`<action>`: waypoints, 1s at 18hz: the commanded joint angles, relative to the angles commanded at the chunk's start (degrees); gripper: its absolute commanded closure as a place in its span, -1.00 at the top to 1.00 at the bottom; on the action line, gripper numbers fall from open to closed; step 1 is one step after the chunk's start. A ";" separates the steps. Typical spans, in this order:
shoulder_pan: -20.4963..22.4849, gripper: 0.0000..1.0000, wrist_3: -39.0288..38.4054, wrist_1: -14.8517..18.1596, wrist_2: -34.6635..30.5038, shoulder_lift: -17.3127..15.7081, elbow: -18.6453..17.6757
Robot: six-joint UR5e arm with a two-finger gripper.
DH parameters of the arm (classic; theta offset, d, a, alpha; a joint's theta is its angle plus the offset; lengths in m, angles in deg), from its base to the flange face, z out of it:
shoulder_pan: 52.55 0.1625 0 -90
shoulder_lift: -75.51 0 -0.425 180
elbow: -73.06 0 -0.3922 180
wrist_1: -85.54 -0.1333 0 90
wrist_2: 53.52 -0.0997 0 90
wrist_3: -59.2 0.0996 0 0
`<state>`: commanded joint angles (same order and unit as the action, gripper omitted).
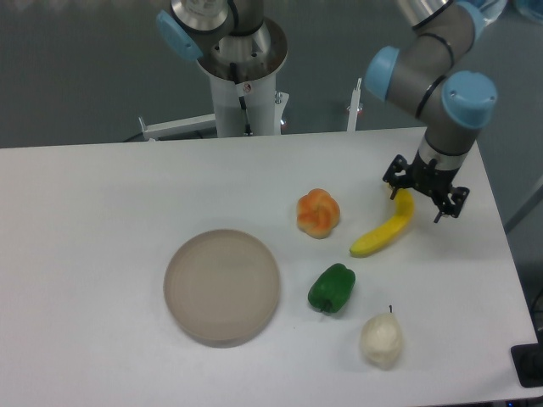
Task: Pick up the banana from the table
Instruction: 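Lower the open gripper over the banana's stem end, then close the gripper on the banana's stem end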
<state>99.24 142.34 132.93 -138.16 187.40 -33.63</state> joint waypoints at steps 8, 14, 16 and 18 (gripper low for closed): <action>-0.62 1.00 5.28 -2.30 -0.35 2.63 -0.10; -0.97 1.00 4.66 -3.79 -0.35 3.69 -0.53; -0.97 0.74 4.66 -3.89 -0.35 3.78 -0.45; -0.97 0.30 4.66 -3.80 -0.35 3.95 -0.45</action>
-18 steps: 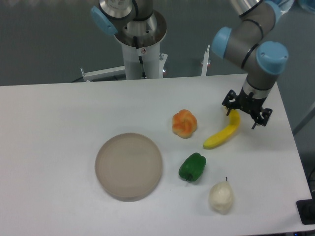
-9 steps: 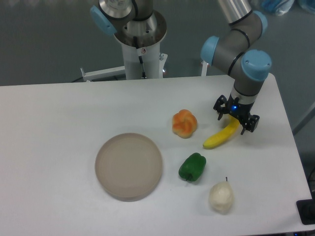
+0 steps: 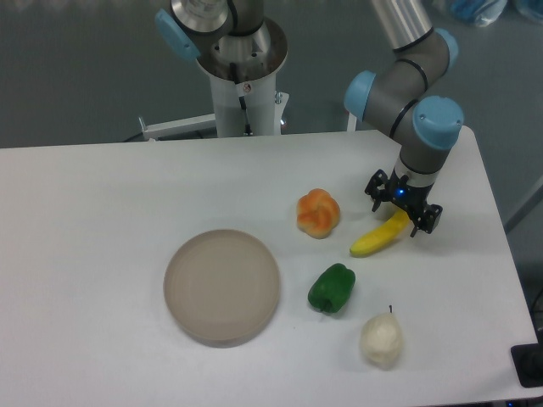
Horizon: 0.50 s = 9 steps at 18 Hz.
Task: Pick up the banana from the table
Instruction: 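Close the gripper on the banana's stem end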
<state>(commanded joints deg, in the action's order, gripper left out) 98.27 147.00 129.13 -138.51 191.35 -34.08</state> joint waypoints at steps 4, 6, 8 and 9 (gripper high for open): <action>0.00 -0.08 0.09 0.00 0.00 0.09 0.09; 0.00 -0.23 0.09 0.00 0.00 0.09 0.18; 0.00 -0.36 0.09 0.00 0.00 0.09 0.35; 0.00 -0.38 0.00 0.00 0.00 0.09 0.53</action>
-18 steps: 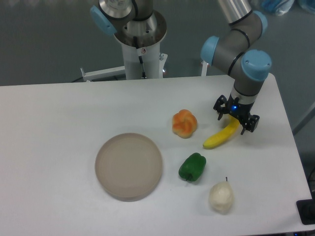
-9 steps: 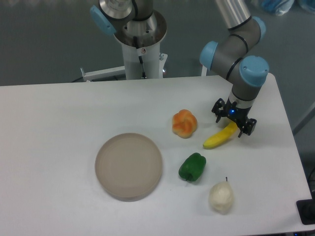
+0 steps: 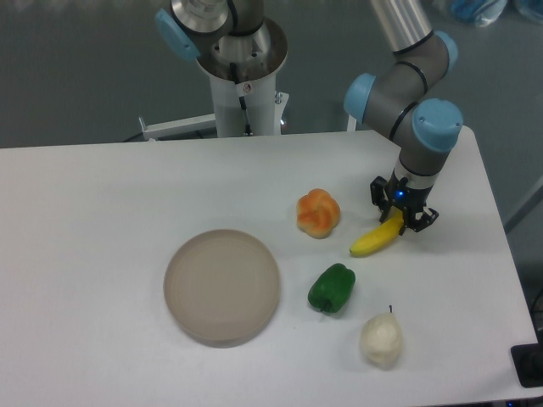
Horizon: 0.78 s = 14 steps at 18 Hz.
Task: Pick up the banana from the table
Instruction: 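Close the gripper on the banana's stem end, then lift the gripped banana up off the table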
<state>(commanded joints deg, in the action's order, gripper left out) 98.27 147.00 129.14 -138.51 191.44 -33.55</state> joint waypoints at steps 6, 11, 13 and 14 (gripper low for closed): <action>0.00 -0.50 0.44 0.44 -0.26 -0.87 1.84; -2.90 -0.51 0.26 5.70 -0.35 -2.28 9.22; -3.51 -0.51 0.17 7.64 -0.35 -2.81 11.68; -3.60 -0.51 0.26 8.17 -0.35 -2.99 12.56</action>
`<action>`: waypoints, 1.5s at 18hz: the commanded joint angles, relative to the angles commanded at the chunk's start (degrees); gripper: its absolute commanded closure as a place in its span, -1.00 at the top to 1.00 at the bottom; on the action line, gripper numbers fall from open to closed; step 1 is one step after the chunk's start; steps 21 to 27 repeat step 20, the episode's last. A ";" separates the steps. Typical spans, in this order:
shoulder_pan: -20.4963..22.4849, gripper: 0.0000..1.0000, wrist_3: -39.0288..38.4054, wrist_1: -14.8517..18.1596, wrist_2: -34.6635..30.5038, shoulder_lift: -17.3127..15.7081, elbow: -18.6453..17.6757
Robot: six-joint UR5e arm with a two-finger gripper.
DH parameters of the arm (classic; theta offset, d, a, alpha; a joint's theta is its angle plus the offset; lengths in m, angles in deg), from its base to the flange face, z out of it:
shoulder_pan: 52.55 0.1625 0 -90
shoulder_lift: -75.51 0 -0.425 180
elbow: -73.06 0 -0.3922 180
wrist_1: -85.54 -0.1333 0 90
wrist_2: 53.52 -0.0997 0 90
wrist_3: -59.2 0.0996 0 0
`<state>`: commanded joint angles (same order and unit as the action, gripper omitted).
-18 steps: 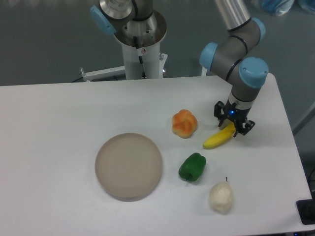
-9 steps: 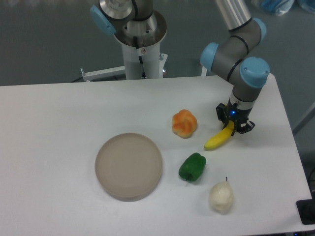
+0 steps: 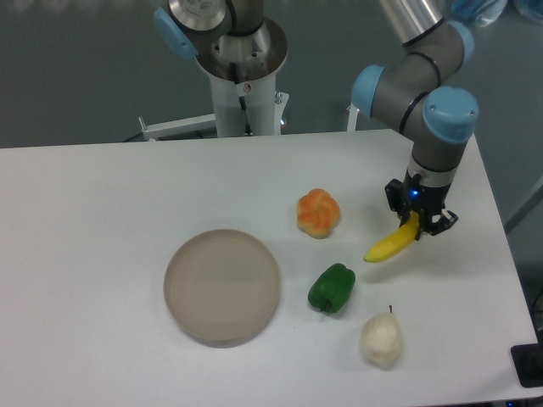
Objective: Pick up the banana from the table
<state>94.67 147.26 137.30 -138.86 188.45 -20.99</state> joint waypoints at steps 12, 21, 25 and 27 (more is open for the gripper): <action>-2.46 -0.50 -3.51 0.44 0.00 0.79 5.99; -2.55 -0.50 -3.51 0.36 0.00 0.88 6.69; -2.55 -0.50 -3.51 0.36 0.00 0.88 6.69; -2.55 -0.50 -3.51 0.36 0.00 0.88 6.69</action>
